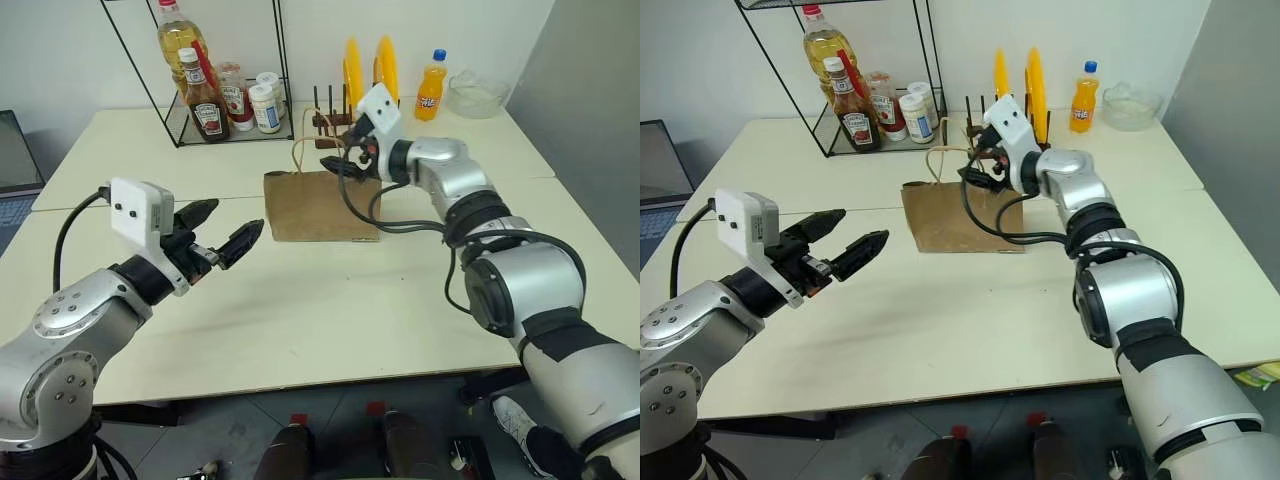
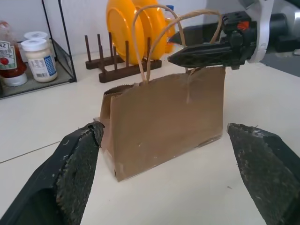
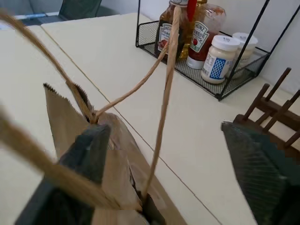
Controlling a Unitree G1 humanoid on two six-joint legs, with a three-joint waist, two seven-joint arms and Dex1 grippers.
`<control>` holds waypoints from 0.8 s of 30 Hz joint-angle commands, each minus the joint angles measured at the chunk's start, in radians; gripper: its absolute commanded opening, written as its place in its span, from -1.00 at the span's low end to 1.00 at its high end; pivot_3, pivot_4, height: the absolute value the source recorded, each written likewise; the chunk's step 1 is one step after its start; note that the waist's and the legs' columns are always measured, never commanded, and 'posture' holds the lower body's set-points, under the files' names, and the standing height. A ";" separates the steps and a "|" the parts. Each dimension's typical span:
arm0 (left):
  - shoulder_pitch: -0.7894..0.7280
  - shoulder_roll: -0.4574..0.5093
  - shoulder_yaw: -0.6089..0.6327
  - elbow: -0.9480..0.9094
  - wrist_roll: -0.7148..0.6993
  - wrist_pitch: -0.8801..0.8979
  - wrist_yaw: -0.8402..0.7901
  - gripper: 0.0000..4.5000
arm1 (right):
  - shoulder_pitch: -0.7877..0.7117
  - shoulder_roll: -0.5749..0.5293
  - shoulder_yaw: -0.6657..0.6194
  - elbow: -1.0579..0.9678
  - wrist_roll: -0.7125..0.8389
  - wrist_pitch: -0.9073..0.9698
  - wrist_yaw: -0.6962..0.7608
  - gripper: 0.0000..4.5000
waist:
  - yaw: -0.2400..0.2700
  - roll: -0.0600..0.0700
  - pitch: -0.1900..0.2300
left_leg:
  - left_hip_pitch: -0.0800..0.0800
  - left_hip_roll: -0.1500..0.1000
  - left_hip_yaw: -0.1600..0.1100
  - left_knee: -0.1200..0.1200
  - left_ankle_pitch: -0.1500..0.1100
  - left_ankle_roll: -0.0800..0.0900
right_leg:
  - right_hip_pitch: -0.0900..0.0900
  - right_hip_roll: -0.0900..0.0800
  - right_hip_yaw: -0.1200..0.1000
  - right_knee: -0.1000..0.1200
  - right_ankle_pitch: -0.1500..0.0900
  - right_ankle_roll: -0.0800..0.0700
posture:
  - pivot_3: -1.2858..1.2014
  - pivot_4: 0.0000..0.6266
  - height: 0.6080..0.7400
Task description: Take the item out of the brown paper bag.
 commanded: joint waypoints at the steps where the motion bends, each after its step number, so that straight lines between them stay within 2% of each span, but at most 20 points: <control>1: -0.019 0.031 -0.002 0.022 -0.045 0.007 -0.057 1.00 | 0.049 -0.043 0.022 -0.176 0.023 0.053 0.100 0.99 | 0.000 0.000 0.000 | 0.000 0.000 0.000 0.000 0.000 0.000 | 0.000 0.000 0.000 0.000 0.000 0.000 | 0.03 -0.52 1.00; 4: -0.060 0.049 0.000 0.108 -0.056 0.008 -0.093 1.00 | 0.176 -0.087 0.045 -0.470 0.064 0.202 0.181 0.99 | 0.002 0.000 0.000 | 0.000 0.000 -0.001 0.000 0.000 0.000 | 0.000 0.000 -0.001 0.000 0.000 0.000 | 0.03 -0.52 1.00; 7: -0.149 0.080 -0.010 0.234 -0.026 -0.015 -0.142 1.00 | 0.324 -0.106 0.007 -0.826 0.168 0.462 0.158 0.99 | 0.007 0.000 0.000 | -0.001 0.000 -0.004 0.000 -0.001 0.002 | 0.001 0.000 -0.005 0.000 0.000 0.000 | 0.03 -0.52 1.00; 10: -0.360 0.108 -0.122 0.505 0.151 -0.146 -0.197 1.00 | 0.534 -0.088 -0.062 -1.161 0.208 0.570 -0.006 0.99 | 0.024 0.000 0.000 | -0.001 0.000 -0.010 0.000 -0.001 0.002 | 0.002 0.000 -0.012 0.000 0.000 0.000 | 0.03 -0.52 1.00; 12: -0.481 0.109 -0.219 0.691 0.278 -0.257 -0.260 1.00 | 0.620 -0.056 -0.101 -1.283 0.218 0.625 -0.115 0.99 | 0.034 0.000 0.000 | -0.001 0.000 -0.012 0.000 0.000 0.000 | 0.002 0.000 -0.013 0.000 0.000 0.000 | 0.03 -0.52 1.00; 14: -0.659 0.055 -0.330 0.954 0.429 -0.422 -0.302 1.00 | 0.752 -0.041 -0.105 -1.432 0.189 0.572 -0.200 0.99 | 0.046 0.000 0.000 | -0.001 -0.002 -0.013 0.000 0.001 -0.001 | 0.003 0.000 -0.013 0.000 0.000 0.000 | 0.03 -0.52 1.00; 19: -0.986 -0.085 -0.451 1.492 0.663 -0.748 -0.334 1.00 | 0.980 0.013 -0.090 -1.722 0.153 0.605 -0.391 0.99 | 0.060 -0.001 0.000 | -0.002 -0.005 -0.013 0.001 0.001 -0.001 | 0.002 -0.001 -0.013 -0.001 0.000 0.000 | 0.03 -0.52 1.00; 24: -1.165 -0.182 -0.499 1.826 0.811 -0.930 -0.321 1.00 | 1.199 0.004 -0.033 -1.901 0.096 0.656 -0.494 0.99 | 0.047 -0.001 0.000 | -0.003 -0.006 -0.012 0.000 0.000 -0.001 | 0.001 -0.001 -0.014 -0.002 0.000 0.000 | 0.03 -0.52 1.00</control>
